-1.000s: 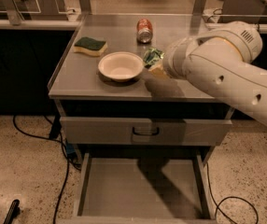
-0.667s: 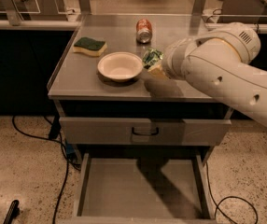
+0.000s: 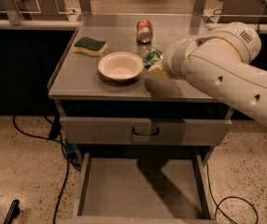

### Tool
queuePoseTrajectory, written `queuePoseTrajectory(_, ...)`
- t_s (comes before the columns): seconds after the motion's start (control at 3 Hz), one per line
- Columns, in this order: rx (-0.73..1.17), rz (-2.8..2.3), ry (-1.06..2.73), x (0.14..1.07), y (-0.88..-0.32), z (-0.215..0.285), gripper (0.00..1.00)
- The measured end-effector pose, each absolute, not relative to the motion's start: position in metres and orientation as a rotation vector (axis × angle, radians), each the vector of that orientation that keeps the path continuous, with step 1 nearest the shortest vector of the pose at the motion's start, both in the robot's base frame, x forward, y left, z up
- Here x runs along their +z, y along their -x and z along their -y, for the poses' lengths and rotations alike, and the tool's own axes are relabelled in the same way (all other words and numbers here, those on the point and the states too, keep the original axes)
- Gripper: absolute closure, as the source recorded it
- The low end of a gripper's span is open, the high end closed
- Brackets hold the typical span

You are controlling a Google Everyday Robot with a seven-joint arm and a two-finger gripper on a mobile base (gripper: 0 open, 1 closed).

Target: Pick green can from middle drawer and place on counter

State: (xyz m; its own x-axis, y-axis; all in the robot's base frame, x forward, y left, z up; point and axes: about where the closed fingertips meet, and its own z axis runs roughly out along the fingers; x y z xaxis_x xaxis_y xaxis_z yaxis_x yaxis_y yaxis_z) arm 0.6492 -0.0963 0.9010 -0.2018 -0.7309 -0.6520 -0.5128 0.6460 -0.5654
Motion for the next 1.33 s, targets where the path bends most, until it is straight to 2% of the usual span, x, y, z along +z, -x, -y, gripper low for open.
queuePoseTrajectory(0.67,-0.274,-1.867,0.987,0.901,-0.6492,0.0963,0.13)
queuePoseTrajectory(1.0,-0.274,-1.867,0.987,0.901,-0.6491,0.0963,0.0)
queuePoseTrajectory(1.33,-0.274,-1.867,0.987,0.901,-0.6491,0.0963,0.0)
